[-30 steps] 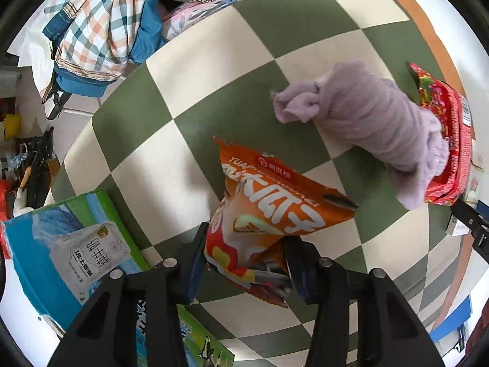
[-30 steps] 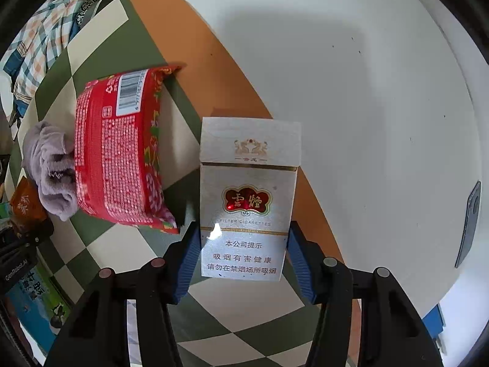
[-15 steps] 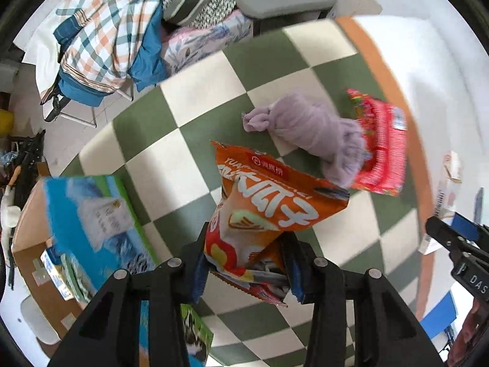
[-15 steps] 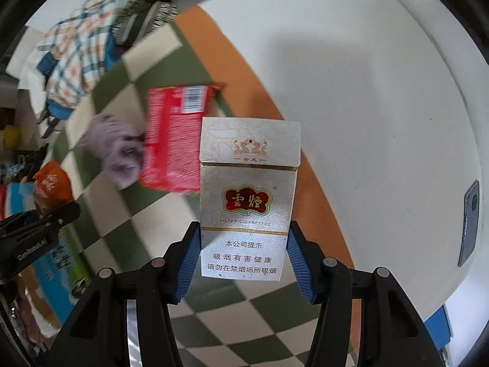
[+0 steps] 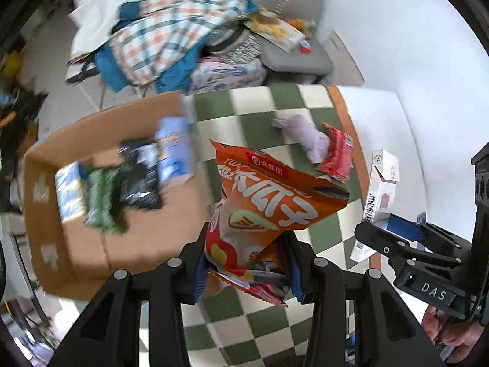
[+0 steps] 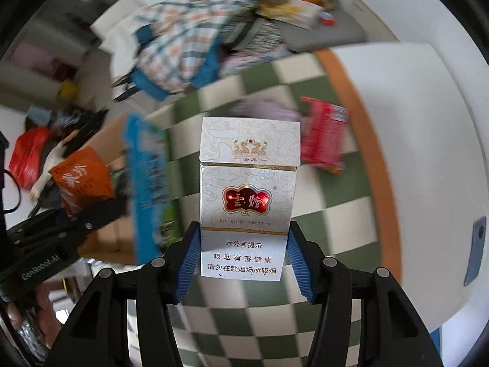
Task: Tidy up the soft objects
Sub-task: 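Carry both items into the box and open both tools to release them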
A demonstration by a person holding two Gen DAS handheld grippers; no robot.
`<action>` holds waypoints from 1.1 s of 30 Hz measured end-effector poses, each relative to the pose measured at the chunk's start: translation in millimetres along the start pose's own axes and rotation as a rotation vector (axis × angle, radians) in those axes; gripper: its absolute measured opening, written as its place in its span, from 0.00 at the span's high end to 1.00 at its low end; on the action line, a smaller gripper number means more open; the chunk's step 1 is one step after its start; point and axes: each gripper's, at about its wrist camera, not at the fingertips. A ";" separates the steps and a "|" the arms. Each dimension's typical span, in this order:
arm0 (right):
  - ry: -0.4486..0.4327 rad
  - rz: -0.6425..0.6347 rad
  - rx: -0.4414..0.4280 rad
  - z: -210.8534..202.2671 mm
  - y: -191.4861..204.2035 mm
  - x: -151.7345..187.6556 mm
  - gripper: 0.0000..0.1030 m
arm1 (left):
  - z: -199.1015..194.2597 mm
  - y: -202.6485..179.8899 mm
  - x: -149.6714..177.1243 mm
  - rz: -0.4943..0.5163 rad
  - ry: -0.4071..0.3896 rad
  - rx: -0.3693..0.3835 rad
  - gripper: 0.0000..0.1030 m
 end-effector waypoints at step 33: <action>0.394 -0.243 -0.112 193.5 290.8 132.9 0.37 | 44.4 275.6 127.2 -0.377 0.286 -0.011 0.47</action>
Point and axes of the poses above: each gripper's, at about its wrist camera, not at the fingertips, and z roughly the way its jaws point, y to its left, x to its underside, and after that the axes turned 14 degrees about z, right-handed
